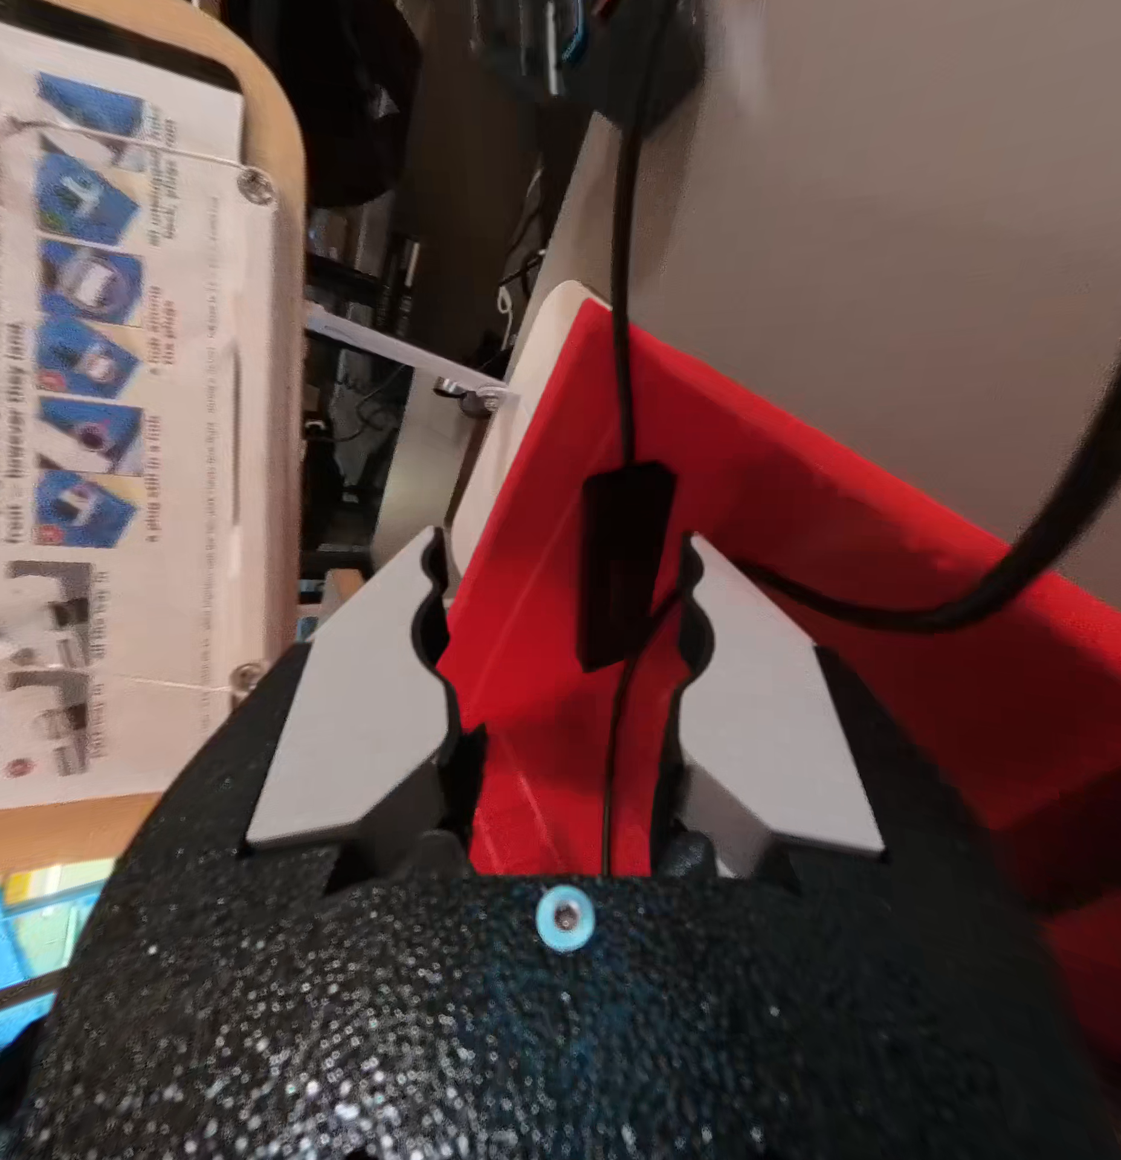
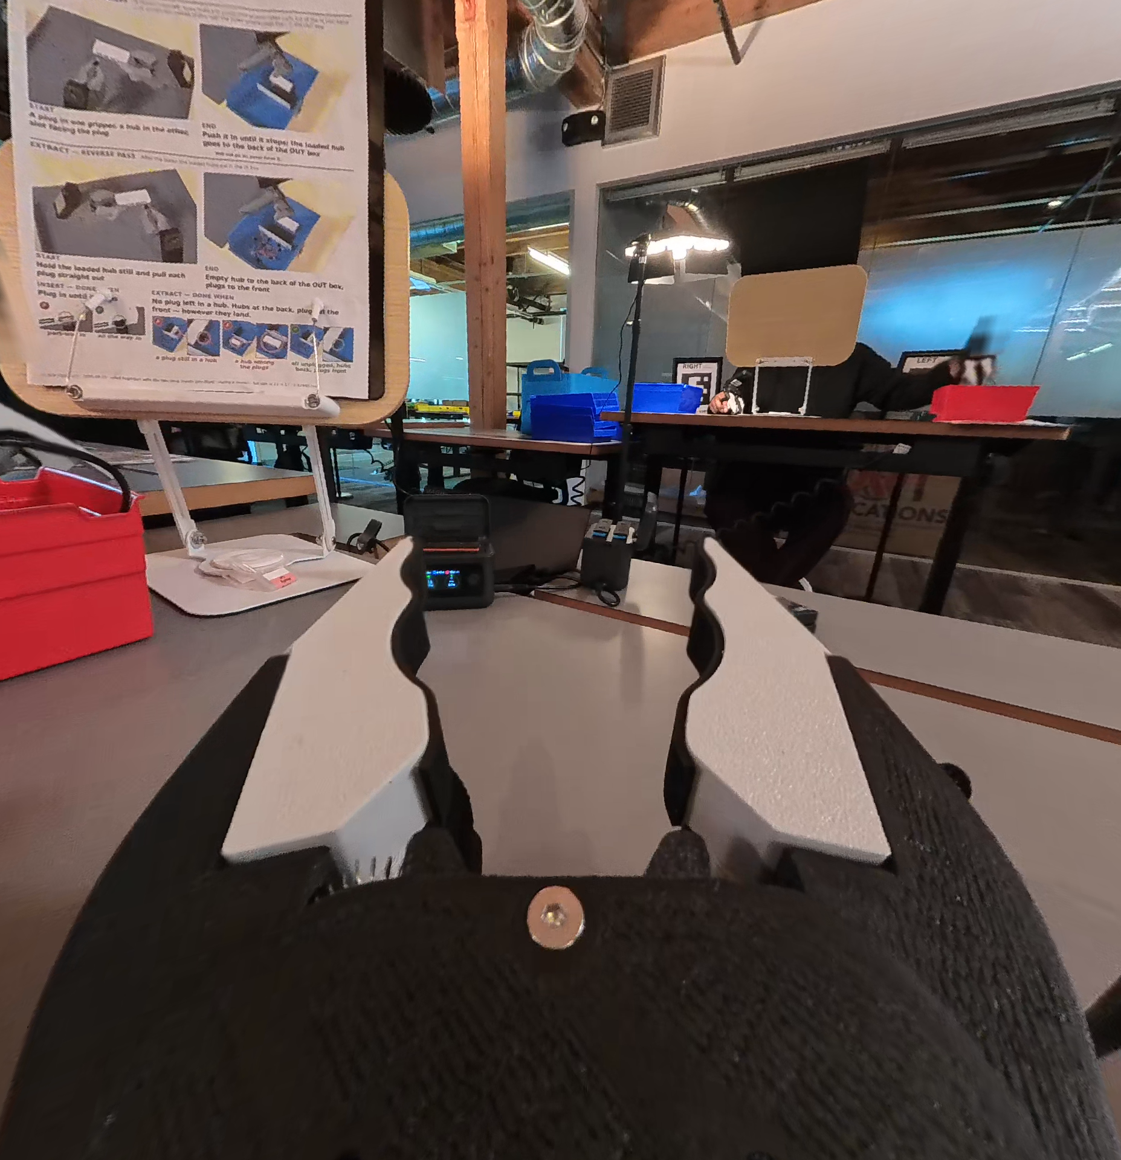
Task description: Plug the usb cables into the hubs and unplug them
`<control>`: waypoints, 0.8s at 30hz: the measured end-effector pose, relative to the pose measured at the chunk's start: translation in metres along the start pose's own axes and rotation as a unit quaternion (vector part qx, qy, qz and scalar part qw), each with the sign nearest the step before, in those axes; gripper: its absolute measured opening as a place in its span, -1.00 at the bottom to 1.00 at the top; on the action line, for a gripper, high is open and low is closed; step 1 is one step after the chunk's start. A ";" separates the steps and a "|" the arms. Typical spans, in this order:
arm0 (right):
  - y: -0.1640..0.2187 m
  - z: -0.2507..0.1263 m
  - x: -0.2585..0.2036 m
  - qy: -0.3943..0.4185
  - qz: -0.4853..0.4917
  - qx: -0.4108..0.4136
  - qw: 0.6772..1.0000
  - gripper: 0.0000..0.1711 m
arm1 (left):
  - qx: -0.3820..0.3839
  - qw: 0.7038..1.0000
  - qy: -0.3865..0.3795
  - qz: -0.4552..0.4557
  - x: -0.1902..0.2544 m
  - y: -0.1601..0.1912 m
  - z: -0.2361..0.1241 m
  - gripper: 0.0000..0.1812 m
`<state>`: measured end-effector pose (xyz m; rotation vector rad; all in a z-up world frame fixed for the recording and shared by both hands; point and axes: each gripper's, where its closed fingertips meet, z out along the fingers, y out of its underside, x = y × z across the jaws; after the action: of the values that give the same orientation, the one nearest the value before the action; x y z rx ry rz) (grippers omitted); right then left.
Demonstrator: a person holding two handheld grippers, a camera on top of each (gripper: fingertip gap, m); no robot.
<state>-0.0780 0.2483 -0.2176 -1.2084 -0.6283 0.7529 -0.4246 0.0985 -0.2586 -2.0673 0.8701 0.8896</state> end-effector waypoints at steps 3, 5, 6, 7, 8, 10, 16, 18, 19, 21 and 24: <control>0.002 0.001 0.002 0.001 0.005 -0.004 1.000 -0.03 | 0.010 0.999 0.027 -0.042 0.010 0.002 0.015 -0.21; 0.002 0.002 0.003 0.003 0.006 -0.004 1.000 -0.03 | 0.018 0.999 0.012 -0.036 0.008 0.003 0.019 -0.23; 0.002 0.002 0.004 0.004 0.005 -0.004 1.000 -0.04 | 0.017 1.000 0.004 -0.023 0.007 0.003 0.020 -0.25; 0.001 0.002 0.004 0.005 0.004 -0.002 1.000 -0.05 | 0.012 1.000 -0.005 -0.003 0.005 0.003 0.020 -0.26; 0.001 0.002 0.004 0.006 0.003 0.000 1.000 -0.06 | 0.007 1.000 -0.015 0.020 0.004 0.003 0.021 -0.28; 0.000 0.002 0.005 0.009 0.001 0.001 1.000 -0.07 | -0.006 0.998 -0.023 0.049 0.004 0.002 0.025 -0.28; 0.003 0.004 0.005 0.008 0.004 -0.005 1.000 -0.08 | -0.044 0.997 -0.040 0.052 -0.002 0.006 0.037 -0.29; 0.004 0.004 0.006 0.007 0.006 -0.007 1.000 -0.08 | -0.055 0.997 -0.047 0.036 -0.005 0.010 0.038 -0.31; 0.004 0.004 0.006 0.008 0.007 -0.008 1.000 -0.07 | -0.055 0.997 -0.052 0.025 -0.008 0.012 0.036 -0.33; 0.004 0.003 0.007 0.010 0.010 -0.007 1.000 -0.08 | -0.027 0.998 -0.049 0.006 -0.009 0.008 0.031 -0.42; 0.005 0.003 0.009 0.011 0.017 -0.008 1.000 -0.08 | 0.031 0.997 0.063 -0.024 0.010 -0.001 0.020 -0.50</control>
<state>-0.0760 0.2578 -0.2210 -1.2423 -0.5983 0.7636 -0.4248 0.1124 -0.2762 -2.0986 0.8994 0.7033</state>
